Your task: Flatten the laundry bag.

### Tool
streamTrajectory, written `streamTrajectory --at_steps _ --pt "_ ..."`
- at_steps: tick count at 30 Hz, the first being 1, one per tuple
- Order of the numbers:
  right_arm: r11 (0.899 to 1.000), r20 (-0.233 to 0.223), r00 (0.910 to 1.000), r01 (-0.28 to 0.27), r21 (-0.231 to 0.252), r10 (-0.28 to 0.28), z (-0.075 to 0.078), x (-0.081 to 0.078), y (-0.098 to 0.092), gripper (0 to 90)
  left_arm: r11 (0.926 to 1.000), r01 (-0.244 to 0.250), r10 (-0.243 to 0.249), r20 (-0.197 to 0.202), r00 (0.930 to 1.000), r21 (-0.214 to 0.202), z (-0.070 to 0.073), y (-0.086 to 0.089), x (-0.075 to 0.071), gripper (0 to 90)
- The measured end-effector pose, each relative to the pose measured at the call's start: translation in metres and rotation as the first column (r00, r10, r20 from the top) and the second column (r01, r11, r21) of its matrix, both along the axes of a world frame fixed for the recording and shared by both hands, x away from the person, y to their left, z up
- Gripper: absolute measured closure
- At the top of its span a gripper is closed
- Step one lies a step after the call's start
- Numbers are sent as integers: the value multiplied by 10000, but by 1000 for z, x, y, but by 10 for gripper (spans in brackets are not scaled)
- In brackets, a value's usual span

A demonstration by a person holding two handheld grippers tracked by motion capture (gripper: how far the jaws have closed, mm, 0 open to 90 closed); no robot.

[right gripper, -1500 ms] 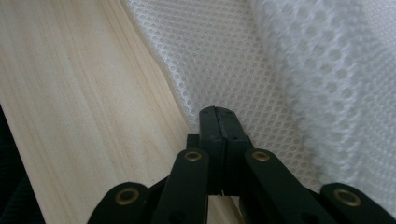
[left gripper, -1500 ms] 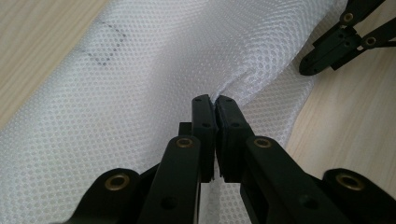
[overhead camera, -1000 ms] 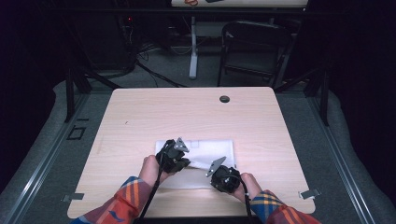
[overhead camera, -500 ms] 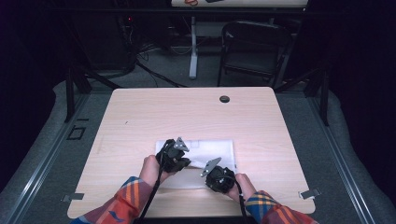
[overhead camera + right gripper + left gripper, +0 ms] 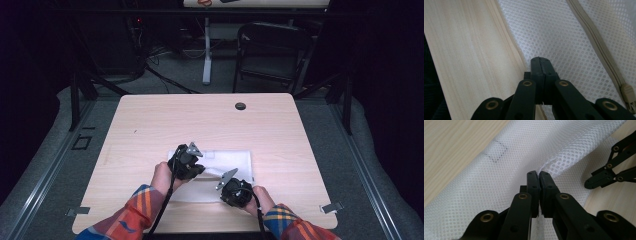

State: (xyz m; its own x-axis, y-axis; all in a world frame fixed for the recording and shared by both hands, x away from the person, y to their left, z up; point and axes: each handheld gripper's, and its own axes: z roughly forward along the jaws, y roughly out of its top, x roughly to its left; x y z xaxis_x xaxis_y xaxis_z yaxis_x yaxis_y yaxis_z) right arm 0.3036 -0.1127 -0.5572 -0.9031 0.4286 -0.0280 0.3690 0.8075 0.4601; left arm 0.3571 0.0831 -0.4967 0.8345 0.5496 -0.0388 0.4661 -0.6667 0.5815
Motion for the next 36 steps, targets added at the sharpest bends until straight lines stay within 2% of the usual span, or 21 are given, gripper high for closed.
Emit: streamTrajectory --at_steps 19,28,36 --pt "10000 -291 9996 -53 6 53 1 -2 -2 900 9979 -559 572 411 9975 -332 24 0 20 874" --pt "9997 -503 9986 -192 -134 186 2 -3 -4 900 9980 -632 636 707 9955 -77 36 -2 30 874" --pt "9997 -771 9967 -251 -7 250 2 -5 -6 900 9956 -934 924 931 9914 64 46 -2 46 874"
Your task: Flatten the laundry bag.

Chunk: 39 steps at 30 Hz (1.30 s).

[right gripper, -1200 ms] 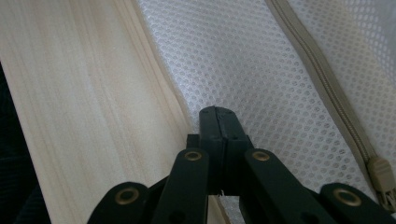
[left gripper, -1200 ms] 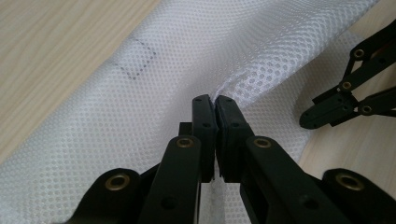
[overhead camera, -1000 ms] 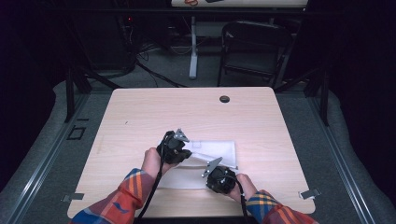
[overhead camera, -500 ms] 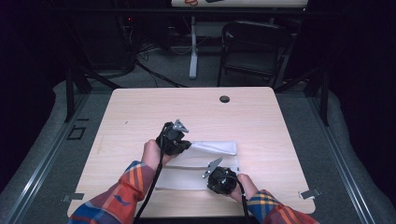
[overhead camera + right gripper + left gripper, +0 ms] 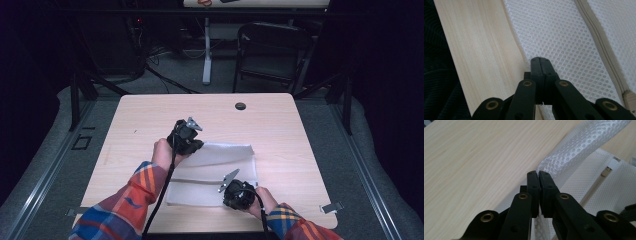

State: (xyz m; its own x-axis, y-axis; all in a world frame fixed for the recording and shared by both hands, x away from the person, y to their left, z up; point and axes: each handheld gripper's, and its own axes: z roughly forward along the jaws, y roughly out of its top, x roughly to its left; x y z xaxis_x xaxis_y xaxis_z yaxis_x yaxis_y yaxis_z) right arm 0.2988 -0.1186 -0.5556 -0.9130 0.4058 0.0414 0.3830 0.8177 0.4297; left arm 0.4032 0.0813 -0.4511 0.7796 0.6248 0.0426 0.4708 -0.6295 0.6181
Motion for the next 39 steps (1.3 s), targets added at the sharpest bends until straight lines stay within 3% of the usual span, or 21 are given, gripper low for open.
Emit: streamTrajectory --at_steps 19,27,29,31,35,39 --pt "9992 -176 9994 -288 -280 284 2 -2 -3 900 9985 -404 382 606 9974 361 16 -5 23 875" --pt "9995 -380 9988 -300 -139 294 2 -5 -2 900 9985 -478 457 810 9957 253 19 -9 34 874" --pt "9998 -407 9990 -178 118 183 0 -6 -2 900 9986 -459 433 871 9953 277 19 -11 36 874" --pt "9984 -359 9984 -450 -350 437 3 -5 -2 900 9985 -467 441 892 9950 278 19 -13 39 875" --pt "9993 -503 9981 -360 -137 352 2 -7 -1 900 9978 -618 590 995 9933 254 19 -14 45 874" --pt "9980 -411 9978 -531 -348 516 3 -7 -1 900 9969 -754 726 1070 9916 220 19 -15 51 874"
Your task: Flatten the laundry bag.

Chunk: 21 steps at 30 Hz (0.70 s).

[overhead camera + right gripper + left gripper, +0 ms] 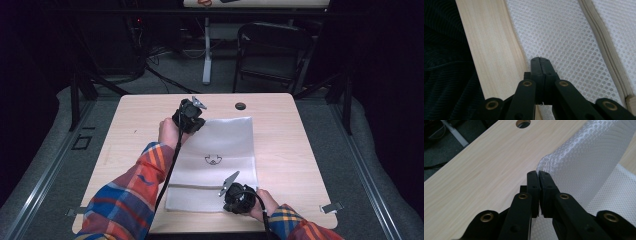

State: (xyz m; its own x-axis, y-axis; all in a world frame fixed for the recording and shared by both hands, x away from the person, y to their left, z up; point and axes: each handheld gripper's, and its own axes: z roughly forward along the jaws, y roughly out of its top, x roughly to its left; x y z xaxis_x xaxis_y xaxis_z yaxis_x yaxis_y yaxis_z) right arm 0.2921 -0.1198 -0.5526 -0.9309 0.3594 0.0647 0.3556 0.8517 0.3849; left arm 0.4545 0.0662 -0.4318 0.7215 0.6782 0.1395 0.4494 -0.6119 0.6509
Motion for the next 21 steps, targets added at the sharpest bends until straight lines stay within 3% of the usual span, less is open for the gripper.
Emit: streamTrajectory --at_steps 4,7,21 --pt "9994 -86 9999 144 302 -142 -2 -1 1 900 10000 -77 77 21 10000 19 -2 -1 8 873" --pt "10000 -95 10000 -1 49 2 0 0 0 900 9998 -190 190 41 9998 74 -4 -3 13 873" --pt "9998 -218 9997 116 173 -113 -1 1 0 900 9984 -519 519 19 9986 237 -11 -11 31 854"
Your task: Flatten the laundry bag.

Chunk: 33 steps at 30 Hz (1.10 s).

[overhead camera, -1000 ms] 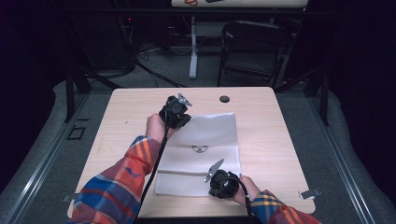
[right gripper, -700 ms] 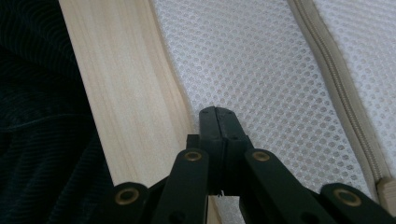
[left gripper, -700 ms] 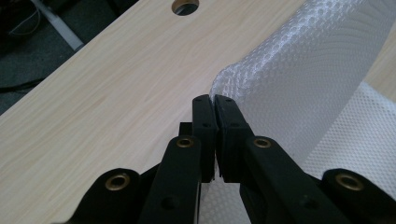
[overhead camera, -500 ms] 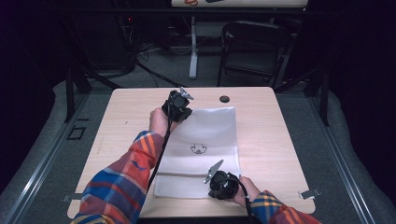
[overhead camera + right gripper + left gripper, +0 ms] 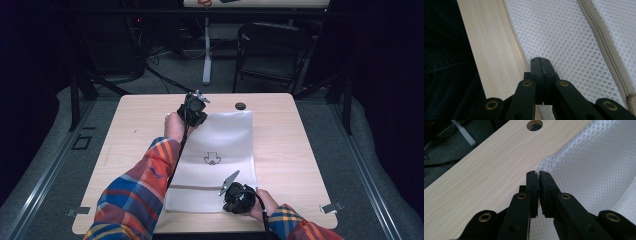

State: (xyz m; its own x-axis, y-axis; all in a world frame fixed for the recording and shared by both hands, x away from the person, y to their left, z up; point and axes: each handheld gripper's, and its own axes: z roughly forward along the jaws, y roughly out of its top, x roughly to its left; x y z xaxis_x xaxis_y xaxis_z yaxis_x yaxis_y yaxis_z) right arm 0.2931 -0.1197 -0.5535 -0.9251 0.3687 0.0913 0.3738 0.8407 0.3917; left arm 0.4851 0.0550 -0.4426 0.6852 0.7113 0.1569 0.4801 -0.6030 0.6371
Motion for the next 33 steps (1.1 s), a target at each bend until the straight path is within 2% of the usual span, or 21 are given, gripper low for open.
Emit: streamTrajectory --at_steps 5,8,13,16,18,21,23,26,28,33 --pt "10000 -45 10000 31 72 -31 0 0 0 900 9999 -138 138 21 9999 -89 -1 0 5 813" --pt "10000 -52 10000 -22 41 22 0 1 0 900 9995 -219 221 77 9997 -220 0 1 7 753" --pt "10000 -43 10000 -30 66 30 0 1 0 896 9978 -497 500 68 9987 -431 1 2 8 515" --pt "10000 -51 10000 -30 94 31 1 1 -1 865 9964 -544 541 -52 9985 -646 2 5 7 385" --pt "9996 -73 10000 -15 291 17 2 1 -2 827 9957 -523 512 -160 9986 -769 3 8 6 311" --pt "9992 20 10000 0 404 -1 7 2 -3 737 9949 -373 347 -300 9989 -933 3 10 1 234" --pt "9966 26 9996 276 773 -279 10 3 -6 645 9946 -270 233 -379 9990 -1000 2 10 -5 201" --pt "9982 105 9994 336 493 -342 17 8 -13 488 9946 -21 -35 -537 9986 -1038 1 12 -13 180" --pt "9947 -15 9979 651 794 -652 17 8 -16 399 9940 141 -213 -656 9976 -1082 -2 13 -19 169" --pt "9916 52 9948 1014 799 -1021 22 11 -24 245 9936 380 -485 -970 9941 -1067 -9 17 -34 151"
